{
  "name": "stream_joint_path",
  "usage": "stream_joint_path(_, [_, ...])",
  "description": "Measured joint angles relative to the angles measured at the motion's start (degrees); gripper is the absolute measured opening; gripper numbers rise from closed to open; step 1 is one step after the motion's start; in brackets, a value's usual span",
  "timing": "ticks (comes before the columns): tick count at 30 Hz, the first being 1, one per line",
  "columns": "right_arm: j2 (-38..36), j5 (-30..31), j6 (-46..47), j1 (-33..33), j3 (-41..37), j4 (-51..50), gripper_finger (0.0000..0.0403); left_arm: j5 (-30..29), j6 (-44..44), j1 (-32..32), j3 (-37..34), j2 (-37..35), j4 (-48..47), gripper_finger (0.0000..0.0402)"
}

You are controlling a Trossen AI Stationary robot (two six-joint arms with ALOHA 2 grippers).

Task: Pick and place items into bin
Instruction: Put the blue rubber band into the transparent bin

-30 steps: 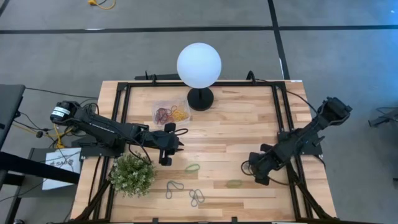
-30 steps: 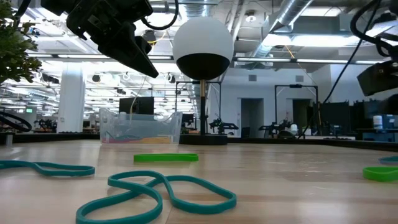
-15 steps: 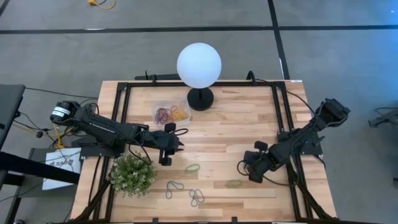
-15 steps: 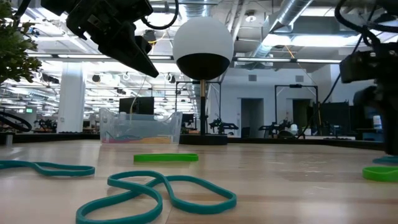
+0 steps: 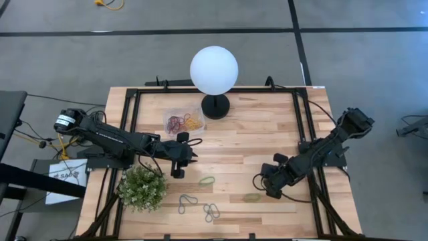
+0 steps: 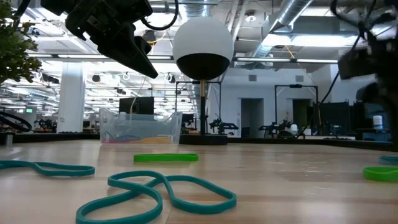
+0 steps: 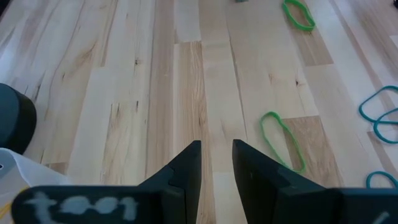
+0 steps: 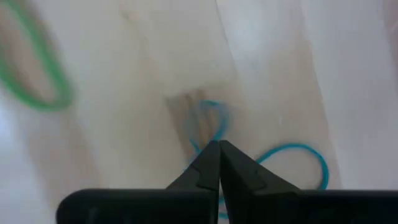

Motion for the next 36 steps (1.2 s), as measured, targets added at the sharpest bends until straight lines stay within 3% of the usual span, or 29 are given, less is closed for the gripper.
stream_joint_path(9, [-1.7, -0.6, 1.7, -0.2, 2.2, -1.6, 0.0064, 0.0, 0.0, 0.0, 0.0, 0.0, 0.0, 0.0082])
stream_joint_path(13, [-0.1, -4.4, 3.8, 0.0, 2.2, -1.6, 0.0089, 0.0, 0.0, 0.0, 0.0, 0.0, 0.0, 0.0082])
stream_joint_path(22, [5.5, -3.7, 2.4, 0.6, 2.5, -2.0, 0.0137, 0.0, -0.1, 0.0, 0.0, 0.0, 0.0, 0.0082])
stream_joint_path(29, [9.3, -2.9, 3.5, 0.6, 3.0, -2.8, 0.0150, 0.0, -0.1, 0.0, 0.0, 0.0, 0.1, 0.0082])
stream_joint_path(36, [6.4, -1.6, 4.9, 0.7, 5.3, -6.1, 0.0160, 0.0, -0.1, 0.0, 0.0, 0.0, 0.1, 0.0082])
